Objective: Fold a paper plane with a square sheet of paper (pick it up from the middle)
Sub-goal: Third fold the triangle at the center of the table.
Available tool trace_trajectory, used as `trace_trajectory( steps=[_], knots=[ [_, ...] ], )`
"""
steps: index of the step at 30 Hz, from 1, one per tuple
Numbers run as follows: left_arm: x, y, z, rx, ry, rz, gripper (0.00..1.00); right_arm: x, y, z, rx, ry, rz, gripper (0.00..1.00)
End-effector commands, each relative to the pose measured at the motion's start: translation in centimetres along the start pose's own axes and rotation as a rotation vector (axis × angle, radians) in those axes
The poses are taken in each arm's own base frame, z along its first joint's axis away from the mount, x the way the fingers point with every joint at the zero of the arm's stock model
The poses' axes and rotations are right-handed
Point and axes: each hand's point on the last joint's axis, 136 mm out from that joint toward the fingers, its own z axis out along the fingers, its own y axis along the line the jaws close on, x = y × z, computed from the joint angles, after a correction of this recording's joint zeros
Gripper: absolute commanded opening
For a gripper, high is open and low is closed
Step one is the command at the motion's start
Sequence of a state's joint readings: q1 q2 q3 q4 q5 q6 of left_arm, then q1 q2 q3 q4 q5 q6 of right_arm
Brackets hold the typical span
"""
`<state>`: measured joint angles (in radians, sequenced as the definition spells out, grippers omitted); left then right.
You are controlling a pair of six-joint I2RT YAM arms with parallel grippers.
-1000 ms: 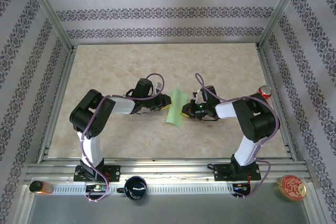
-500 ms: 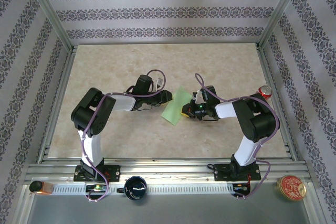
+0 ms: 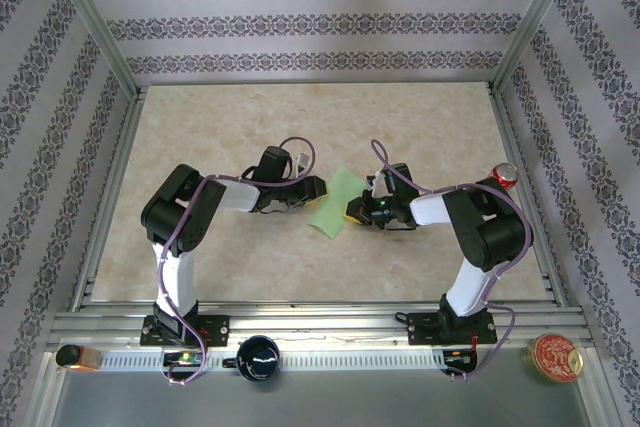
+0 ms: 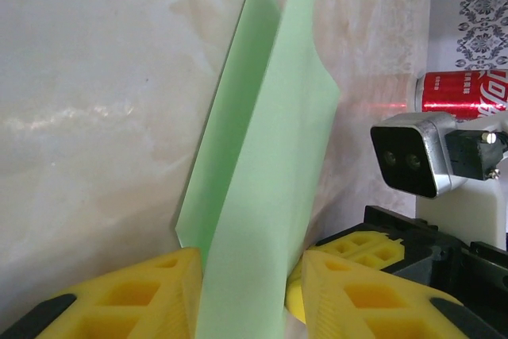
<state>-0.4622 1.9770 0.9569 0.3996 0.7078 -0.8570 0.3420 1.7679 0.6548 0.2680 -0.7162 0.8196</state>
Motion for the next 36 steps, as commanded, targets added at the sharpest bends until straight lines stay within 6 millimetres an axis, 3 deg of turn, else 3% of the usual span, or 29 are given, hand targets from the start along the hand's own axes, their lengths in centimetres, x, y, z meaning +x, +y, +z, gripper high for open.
trace_trajectory(
  steps=[1,12,19,23,25,27,36],
  knots=[
    [0.4,-0.5,-1.0,0.042,-0.007,-0.045,0.38,1.6,-4.7,0.0,0.170,0.040,0.055,0.03],
    [2.4,-0.5,-2.0,0.037,-0.016,-0.089,0.38,0.1,-3.9,-1.3,0.226,0.053,-0.038,0.04],
    [4.4,-0.3,-2.9,-0.054,-0.022,-0.093,0.37,-0.6,-4.8,-2.2,0.349,0.092,-0.122,0.04],
    [5.4,-0.2,-3.2,-0.104,-0.013,-0.073,0.37,-1.4,-3.2,-2.6,0.324,0.098,-0.167,0.04],
    [5.7,-0.2,-3.3,-0.125,-0.015,-0.059,0.37,-1.9,-0.6,-2.8,0.231,0.068,-0.180,0.06],
    [5.7,-0.2,-3.6,-0.142,-0.014,-0.047,0.37,-2.8,0.6,-3.3,0.201,0.018,-0.164,0.06],
    [4.9,-0.5,-5.9,-0.237,-0.074,0.018,0.36,-6.8,0.1,-3.4,0.343,-0.085,-0.096,0.07]
  ],
)
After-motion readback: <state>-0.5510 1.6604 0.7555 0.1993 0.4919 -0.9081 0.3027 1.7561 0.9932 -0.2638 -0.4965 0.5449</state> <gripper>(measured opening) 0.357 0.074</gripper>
